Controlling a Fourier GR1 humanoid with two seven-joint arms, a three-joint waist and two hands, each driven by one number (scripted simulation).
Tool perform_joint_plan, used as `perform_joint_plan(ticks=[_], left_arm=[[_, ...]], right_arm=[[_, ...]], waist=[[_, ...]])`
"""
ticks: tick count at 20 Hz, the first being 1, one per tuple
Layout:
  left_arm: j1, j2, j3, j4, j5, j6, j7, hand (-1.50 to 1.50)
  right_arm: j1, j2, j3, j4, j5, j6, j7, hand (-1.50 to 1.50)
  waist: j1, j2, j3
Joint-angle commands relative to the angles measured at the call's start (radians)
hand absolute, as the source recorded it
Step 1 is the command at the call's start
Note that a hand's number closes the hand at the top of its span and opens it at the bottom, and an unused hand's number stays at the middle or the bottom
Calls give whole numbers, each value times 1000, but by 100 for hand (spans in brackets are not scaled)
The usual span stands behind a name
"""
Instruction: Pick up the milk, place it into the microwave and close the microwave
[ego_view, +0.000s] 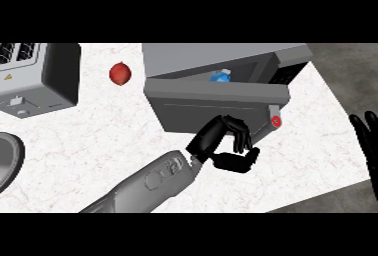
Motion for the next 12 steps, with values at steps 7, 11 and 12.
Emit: perform_joint_plan(ticks=[7,11,12], left_arm=[[-194,-12,43,75,112,55,-28,150],[-237,-12,50,117,145,72,-25,150],[-246,-12,55,119,155,74,-30,150]], right_arm=[[-50,-53,-9,-39,-66,29,68,-150],[-56,-63,-6,-56,-90,38,85,-150],[-61,-68,-10,-66,-98,44,84,-150]], waist=[[-77,14,0],[-107,21,2],[-117,20,2]])
